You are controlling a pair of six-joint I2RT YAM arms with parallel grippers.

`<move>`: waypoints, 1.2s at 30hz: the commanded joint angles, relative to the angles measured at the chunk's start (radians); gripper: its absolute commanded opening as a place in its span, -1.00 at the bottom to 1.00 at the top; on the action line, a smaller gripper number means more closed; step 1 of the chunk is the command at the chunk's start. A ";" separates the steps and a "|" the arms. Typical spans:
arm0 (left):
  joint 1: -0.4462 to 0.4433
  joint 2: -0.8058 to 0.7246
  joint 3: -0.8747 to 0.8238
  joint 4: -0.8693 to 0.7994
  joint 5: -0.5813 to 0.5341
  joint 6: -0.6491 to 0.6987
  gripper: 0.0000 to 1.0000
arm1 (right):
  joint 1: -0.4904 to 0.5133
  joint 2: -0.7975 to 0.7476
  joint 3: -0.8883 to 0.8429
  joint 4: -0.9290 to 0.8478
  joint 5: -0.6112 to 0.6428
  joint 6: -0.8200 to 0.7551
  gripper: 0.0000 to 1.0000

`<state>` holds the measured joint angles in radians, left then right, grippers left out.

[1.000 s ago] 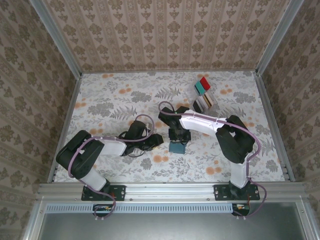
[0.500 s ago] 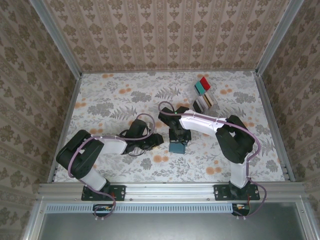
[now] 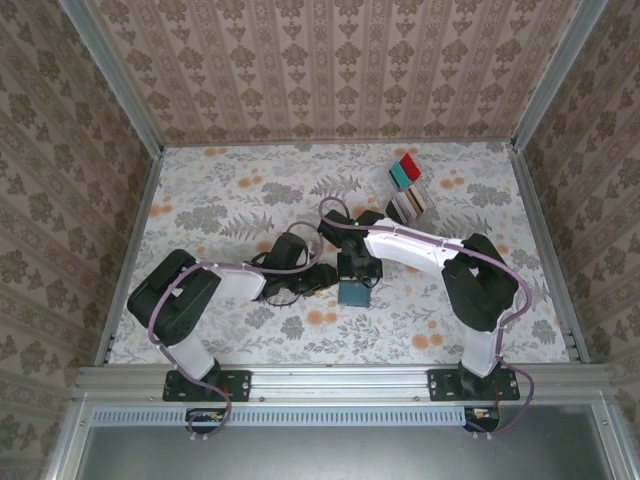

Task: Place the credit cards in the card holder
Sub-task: Close the button on the card holder.

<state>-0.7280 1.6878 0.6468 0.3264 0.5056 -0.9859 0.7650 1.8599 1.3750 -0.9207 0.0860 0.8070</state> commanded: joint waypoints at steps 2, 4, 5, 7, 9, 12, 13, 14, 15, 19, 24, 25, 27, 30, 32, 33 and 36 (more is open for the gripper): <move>-0.026 0.064 0.016 0.024 0.041 0.011 -0.26 | -0.012 -0.018 -0.028 0.054 -0.050 0.010 -1.00; -0.030 0.074 0.015 0.034 0.046 0.006 -0.31 | -0.015 -0.010 -0.033 0.063 -0.054 0.013 -1.00; -0.031 0.078 0.015 0.038 0.048 0.004 -0.34 | -0.016 -0.005 -0.037 0.068 -0.058 0.013 -1.00; -0.033 0.085 0.016 0.042 0.048 0.003 -0.36 | -0.018 0.001 -0.043 0.085 -0.072 0.014 -1.00; -0.034 0.090 0.017 0.042 0.050 0.003 -0.42 | -0.018 0.001 -0.046 0.098 -0.079 0.015 -1.00; -0.034 0.093 0.017 0.042 0.049 0.001 -0.43 | -0.026 0.003 -0.063 0.121 -0.092 0.022 -1.00; -0.033 0.093 0.017 0.041 0.046 0.000 -0.43 | -0.029 0.005 -0.068 0.125 -0.094 0.024 -1.00; -0.034 0.092 0.015 0.040 0.047 0.000 -0.43 | -0.032 0.007 -0.074 0.130 -0.098 0.025 -1.00; -0.034 0.092 0.015 0.042 0.045 0.000 -0.44 | -0.033 0.007 -0.080 0.135 -0.104 0.027 -1.00; -0.034 0.092 0.015 0.037 0.044 0.000 -0.47 | -0.037 0.008 -0.101 0.160 -0.124 0.032 -1.00; -0.034 0.097 0.018 0.038 0.045 -0.001 -0.49 | -0.047 0.014 -0.136 0.195 -0.140 0.044 -1.00; -0.034 0.098 0.017 0.039 0.044 -0.002 -0.50 | -0.052 0.012 -0.144 0.210 -0.147 0.044 -1.00; -0.034 0.100 0.017 0.042 0.046 -0.002 -0.50 | -0.053 0.003 -0.145 0.224 -0.155 0.045 -1.00; -0.034 0.101 0.017 0.042 0.046 -0.003 -0.50 | -0.055 -0.008 -0.146 0.237 -0.161 0.047 -1.00; -0.034 0.105 0.020 0.043 0.048 -0.003 -0.50 | -0.055 -0.008 -0.148 0.242 -0.165 0.045 -1.00; -0.034 0.107 0.020 0.042 0.049 -0.003 -0.50 | -0.055 -0.014 -0.150 0.245 -0.167 0.045 -1.00; -0.034 0.107 0.019 0.043 0.047 -0.002 -0.51 | -0.055 -0.043 -0.153 0.235 -0.150 0.050 -1.00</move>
<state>-0.7391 1.7420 0.6582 0.3897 0.5320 -0.9874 0.7105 1.8454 1.2453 -0.6979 -0.0532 0.8413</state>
